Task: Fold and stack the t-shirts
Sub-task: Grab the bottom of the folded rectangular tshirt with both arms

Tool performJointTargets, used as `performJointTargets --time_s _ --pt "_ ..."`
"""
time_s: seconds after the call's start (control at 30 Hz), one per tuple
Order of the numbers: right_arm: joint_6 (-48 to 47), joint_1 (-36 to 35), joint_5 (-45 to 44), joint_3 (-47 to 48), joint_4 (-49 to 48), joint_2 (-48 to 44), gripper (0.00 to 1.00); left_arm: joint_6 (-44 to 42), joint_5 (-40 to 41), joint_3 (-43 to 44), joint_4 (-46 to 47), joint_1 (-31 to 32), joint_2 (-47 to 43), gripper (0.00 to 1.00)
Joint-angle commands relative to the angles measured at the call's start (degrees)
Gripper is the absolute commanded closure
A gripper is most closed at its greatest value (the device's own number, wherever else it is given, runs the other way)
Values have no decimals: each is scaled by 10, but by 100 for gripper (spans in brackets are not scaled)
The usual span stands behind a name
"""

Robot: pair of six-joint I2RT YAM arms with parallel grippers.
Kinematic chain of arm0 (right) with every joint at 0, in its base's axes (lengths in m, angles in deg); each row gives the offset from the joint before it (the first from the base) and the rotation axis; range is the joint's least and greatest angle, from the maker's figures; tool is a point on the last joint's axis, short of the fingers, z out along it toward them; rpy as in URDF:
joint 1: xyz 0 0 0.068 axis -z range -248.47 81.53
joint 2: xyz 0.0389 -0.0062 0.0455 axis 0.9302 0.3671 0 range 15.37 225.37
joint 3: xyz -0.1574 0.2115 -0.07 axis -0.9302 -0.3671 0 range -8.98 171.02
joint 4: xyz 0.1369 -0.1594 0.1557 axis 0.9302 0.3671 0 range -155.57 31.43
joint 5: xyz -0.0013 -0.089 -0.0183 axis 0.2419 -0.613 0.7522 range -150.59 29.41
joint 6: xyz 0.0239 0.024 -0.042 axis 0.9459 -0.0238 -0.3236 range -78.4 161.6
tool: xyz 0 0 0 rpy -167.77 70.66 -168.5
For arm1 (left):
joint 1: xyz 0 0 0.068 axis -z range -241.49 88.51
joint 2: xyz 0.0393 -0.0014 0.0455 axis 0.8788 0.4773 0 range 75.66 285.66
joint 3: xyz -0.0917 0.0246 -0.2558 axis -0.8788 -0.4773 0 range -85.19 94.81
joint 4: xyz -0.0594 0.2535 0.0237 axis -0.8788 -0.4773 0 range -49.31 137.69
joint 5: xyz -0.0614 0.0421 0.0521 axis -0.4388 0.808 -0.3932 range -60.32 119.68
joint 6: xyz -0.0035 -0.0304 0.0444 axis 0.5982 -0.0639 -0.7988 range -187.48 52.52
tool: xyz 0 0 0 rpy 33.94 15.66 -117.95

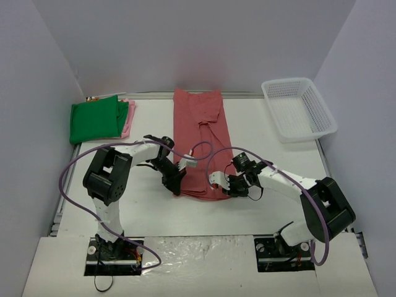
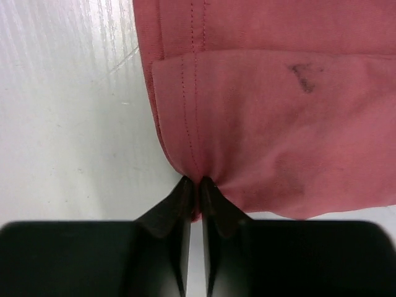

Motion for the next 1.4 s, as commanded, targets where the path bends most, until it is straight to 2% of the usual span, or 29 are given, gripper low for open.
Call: performJointTargets --time_s 0.0,0.03,0.23,0.33,0.47,0.57,0.7,0.83,0.97,1.17,1.27,1.37 --pt "25 -11 -13 -8 11 28 97 -24 -20 18 -28 -4 -5 98" --pt "26 -12 -13 -7 11 28 100 -25 -20 18 -29 -4 -6 98" --pt "29 -9 21 28 53 3 100 -34 -10 20 -43 -5 -18 98" --pt "21 -8 47 60 107 -15 100 -66 11 33 -88 -5 -43 98" --pt "-2 -3 69 101 193 -51 100 -91 14 17 -103 -8 -132 98" --pt "-27 8 100 143 259 -61 100 -131 7 21 -145 -8 -166 98" --pt "-61 20 134 194 339 -68 100 -183 -6 44 -238 -7 -189 98" --pt "-84 27 152 231 406 -77 100 -202 -3 50 -274 -7 -220 98" --pt "-100 33 166 250 439 -91 100 -195 -10 42 -282 -7 -264 98" --pt "-130 36 196 280 491 -86 100 -213 -30 68 -339 -3 -264 98" --pt "-140 36 195 288 493 -80 100 -216 -33 76 -354 0 -262 97" --pt "-126 36 181 294 465 -72 100 -192 -26 79 -329 0 -260 98"
